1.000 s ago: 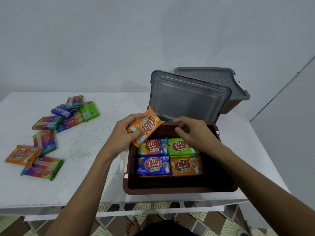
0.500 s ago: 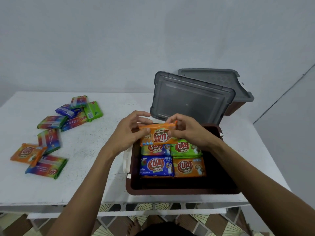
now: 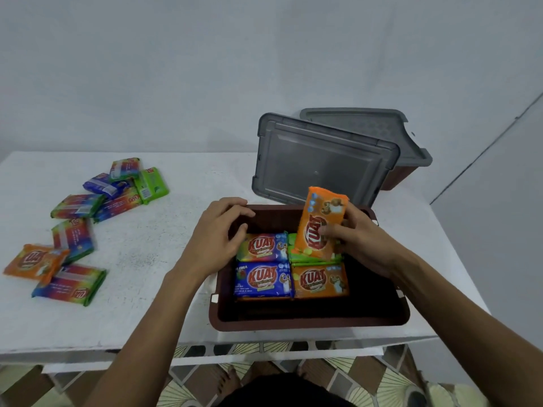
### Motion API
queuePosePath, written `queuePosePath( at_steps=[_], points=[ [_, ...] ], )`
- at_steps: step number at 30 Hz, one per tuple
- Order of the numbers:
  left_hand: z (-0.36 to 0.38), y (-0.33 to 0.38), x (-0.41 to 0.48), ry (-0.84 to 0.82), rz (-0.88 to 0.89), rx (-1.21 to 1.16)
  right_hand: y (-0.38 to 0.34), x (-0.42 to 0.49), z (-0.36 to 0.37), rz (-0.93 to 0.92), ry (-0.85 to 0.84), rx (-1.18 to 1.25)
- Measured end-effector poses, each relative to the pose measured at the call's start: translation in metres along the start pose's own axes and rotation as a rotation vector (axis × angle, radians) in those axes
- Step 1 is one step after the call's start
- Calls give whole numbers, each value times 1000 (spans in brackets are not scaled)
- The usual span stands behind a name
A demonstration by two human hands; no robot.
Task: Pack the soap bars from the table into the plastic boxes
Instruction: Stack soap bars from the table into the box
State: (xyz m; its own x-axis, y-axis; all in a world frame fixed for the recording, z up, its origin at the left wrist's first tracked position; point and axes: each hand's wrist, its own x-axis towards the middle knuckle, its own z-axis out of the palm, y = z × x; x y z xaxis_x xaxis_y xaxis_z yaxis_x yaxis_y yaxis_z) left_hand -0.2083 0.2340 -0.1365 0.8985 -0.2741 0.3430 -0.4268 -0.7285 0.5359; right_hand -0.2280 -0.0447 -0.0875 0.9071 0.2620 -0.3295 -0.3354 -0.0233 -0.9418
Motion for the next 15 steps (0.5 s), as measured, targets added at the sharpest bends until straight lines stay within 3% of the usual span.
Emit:
queuePosePath(
  at_steps=[6, 15],
  points=[
    [0, 1, 0, -17, -6, 32, 0, -15, -8, -128, 95, -425],
    [0, 1, -1, -18, -3, 43, 18, -27, -10, -20, 7, -506]
  ],
)
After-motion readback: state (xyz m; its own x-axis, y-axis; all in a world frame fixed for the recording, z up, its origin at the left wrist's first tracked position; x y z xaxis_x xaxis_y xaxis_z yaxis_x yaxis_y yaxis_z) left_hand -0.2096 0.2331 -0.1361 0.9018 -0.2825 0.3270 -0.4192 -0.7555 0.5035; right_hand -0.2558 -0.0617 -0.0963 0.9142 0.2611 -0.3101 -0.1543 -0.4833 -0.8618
